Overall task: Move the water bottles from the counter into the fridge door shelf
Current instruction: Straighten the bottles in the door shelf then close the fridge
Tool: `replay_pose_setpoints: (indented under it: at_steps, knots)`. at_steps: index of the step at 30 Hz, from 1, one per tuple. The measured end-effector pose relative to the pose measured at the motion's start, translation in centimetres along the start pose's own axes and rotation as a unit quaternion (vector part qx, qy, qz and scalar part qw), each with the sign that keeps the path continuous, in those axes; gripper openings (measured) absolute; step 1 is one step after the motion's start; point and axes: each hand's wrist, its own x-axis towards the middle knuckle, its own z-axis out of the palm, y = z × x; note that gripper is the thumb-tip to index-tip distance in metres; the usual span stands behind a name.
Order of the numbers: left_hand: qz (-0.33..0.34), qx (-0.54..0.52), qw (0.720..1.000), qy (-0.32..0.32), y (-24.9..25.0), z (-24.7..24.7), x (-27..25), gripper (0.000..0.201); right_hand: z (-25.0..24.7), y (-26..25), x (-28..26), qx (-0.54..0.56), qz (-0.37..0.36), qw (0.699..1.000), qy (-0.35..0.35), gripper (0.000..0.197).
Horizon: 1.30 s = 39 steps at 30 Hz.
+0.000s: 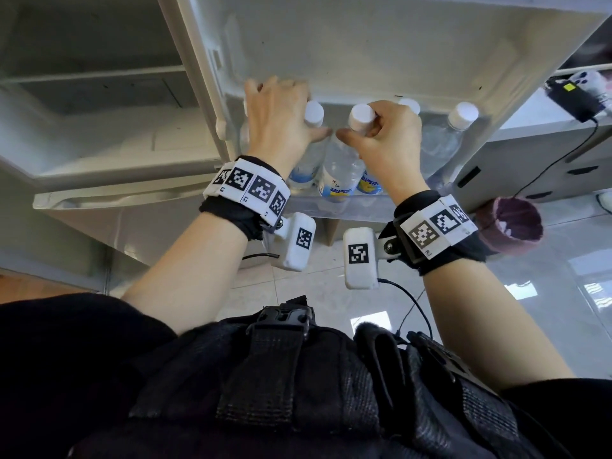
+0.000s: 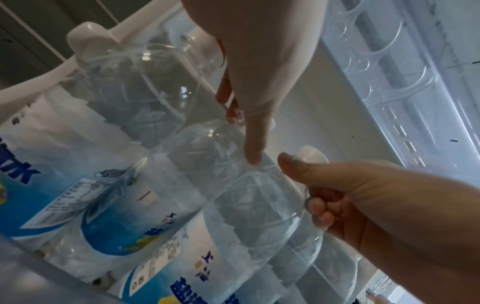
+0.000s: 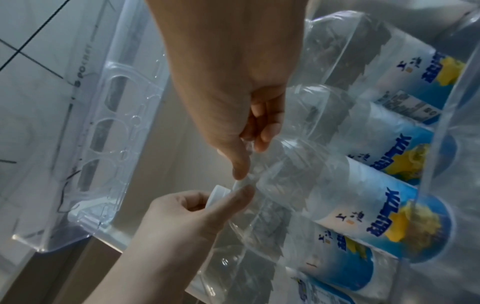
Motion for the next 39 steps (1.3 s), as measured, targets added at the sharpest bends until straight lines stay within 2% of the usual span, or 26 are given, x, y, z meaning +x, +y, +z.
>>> replay_pose_setpoints:
  at_steps: [2, 5, 11, 16, 21, 24, 26, 27, 29, 30, 31, 32, 35, 37, 39]
  knots:
    - [0.027, -0.05, 0.998, -0.015, -0.1, 0.2, -0.2, 0.039, -0.1, 0.1, 0.0, 0.0, 0.0, 1.0, 0.003, 0.028]
    - [0.024, -0.096, 0.995, -0.004, -0.6, -0.2, -0.7, 0.035, -0.2, 0.3, 0.0, 0.004, -0.004, 1.0, 0.008, 0.032]
    - [0.08, -0.105, 0.99, -0.047, -1.0, -1.4, -0.2, 0.045, -0.3, 0.1, 0.1, 0.009, -0.003, 1.0, -0.013, 0.024]
    - [0.066, -0.118, 0.987, -0.081, -1.9, -0.7, 0.1, 0.047, 0.6, -0.2, 0.0, 0.049, 0.027, 0.998, -0.022, 0.027]
    - [0.076, -0.134, 0.984, -0.088, -2.4, -0.5, 0.1, 0.044, 1.0, -0.5, -0.1, 0.088, 0.032, 0.995, -0.025, 0.032]
    - [0.058, -0.178, 0.979, -0.08, -2.6, -0.9, -0.5, 0.049, 1.0, -0.8, -0.4, 0.092, 0.038, 0.995, -0.022, 0.034]
    - [0.031, -0.229, 0.972, -0.036, -2.9, -1.5, -1.3, 0.048, 1.0, -0.9, -0.5, 0.087, 0.051, 0.995, -0.021, 0.033]
    - [0.017, -0.24, 0.971, 0.012, -3.2, -1.8, -1.6, 0.043, 0.9, -1.0, -0.5, 0.084, 0.056, 0.995, -0.022, 0.033]
    - [-0.015, -0.191, 0.971, 0.141, -4.1, -2.0, -2.3, 0.033, 0.9, -1.1, -0.4, 0.066, 0.059, 0.996, -0.022, 0.03]
    - [-0.033, -0.152, 0.969, 0.19, -4.6, -2.0, -2.7, 0.032, 0.8, -1.2, -0.4, 0.051, 0.055, 0.997, -0.021, 0.027]
    - [-0.049, -0.127, 0.968, 0.212, -5.1, -1.9, -3.0, 0.032, 0.7, -1.2, -0.5, 0.033, 0.049, 0.998, -0.019, 0.026]
    - [-0.06, -0.124, 0.97, 0.202, -5.6, -1.6, -3.2, 0.034, 0.5, -1.3, -0.5, 0.014, 0.046, 0.999, -0.021, 0.027]
    - [-0.077, -0.216, 0.969, 0.089, -6.8, -0.9, -3.6, 0.042, -0.1, -1.6, -0.5, -0.009, 0.056, 0.997, -0.05, 0.04]
    - [-0.082, -0.254, 0.961, 0.066, -7.2, -0.7, -3.6, 0.043, -0.3, -2.0, -0.5, -0.008, 0.056, 0.997, -0.053, 0.042]
    - [-0.097, -0.255, 0.96, 0.059, -7.2, -0.5, -3.4, 0.039, -0.4, -2.4, -0.5, -0.008, 0.046, 0.999, -0.024, 0.041]
